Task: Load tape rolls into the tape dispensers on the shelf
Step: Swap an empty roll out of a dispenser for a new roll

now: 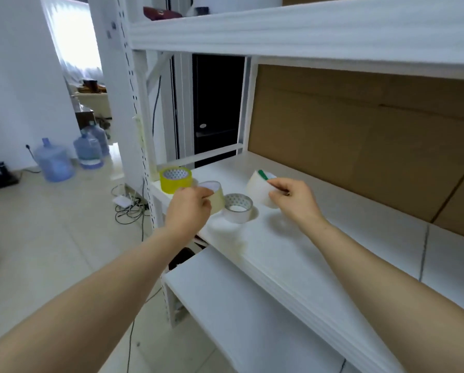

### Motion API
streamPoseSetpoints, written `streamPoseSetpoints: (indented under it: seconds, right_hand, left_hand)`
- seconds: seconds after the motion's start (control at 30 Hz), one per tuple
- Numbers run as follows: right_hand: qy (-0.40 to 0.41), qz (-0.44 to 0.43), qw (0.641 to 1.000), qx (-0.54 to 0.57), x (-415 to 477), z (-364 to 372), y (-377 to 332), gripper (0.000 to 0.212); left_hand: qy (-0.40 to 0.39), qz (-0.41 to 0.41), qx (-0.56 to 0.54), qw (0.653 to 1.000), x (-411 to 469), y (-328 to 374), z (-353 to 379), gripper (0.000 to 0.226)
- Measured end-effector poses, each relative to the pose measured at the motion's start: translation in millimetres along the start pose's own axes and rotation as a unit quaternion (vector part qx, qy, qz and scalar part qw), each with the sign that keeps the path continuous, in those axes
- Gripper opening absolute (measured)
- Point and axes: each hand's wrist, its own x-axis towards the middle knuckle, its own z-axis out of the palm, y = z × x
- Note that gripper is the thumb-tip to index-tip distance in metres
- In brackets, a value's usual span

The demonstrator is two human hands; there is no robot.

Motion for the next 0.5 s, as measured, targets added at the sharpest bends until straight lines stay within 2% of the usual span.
streamPoseSetpoints:
  seconds: [0.17,0.27,0.4,0.5]
  right_hand:
    - [-0.013,-0.017,0.996,-0.086,111,54,17,0.040]
    - [-0.056,0.008,0.985,-0.162,161,85,27,0.043]
    - [-0.139,0.053,0.953,-0.264,205,117,36,0.047]
    - [-0.183,0.082,0.919,-0.338,220,132,44,0.044]
  left_hand:
    - [-0.032,0.034,0.011,0.999,86,-34,22,0.034]
    - [-0.098,0.058,0.042,0.993,130,-54,41,0.034]
    - [-0.183,0.115,0.112,0.970,166,-77,65,0.039]
    - [-0.250,0.130,0.113,0.953,177,-89,70,0.040]
